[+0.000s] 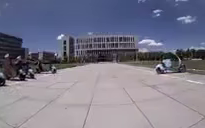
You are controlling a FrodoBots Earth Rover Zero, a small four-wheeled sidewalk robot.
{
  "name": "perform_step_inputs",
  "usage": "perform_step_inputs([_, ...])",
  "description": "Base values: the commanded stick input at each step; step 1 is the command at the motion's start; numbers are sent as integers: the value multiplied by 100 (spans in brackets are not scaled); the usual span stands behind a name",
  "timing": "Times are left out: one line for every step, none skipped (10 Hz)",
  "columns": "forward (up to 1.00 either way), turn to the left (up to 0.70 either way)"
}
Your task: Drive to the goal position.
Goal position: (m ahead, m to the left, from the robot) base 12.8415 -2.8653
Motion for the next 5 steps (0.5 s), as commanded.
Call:
perform_step_inputs([50, 0])
perform_step_inputs([50, 0])
perform_step_inputs([50, 0])
perform_step_inputs([50, 0])
perform_step_inputs([50, 0])
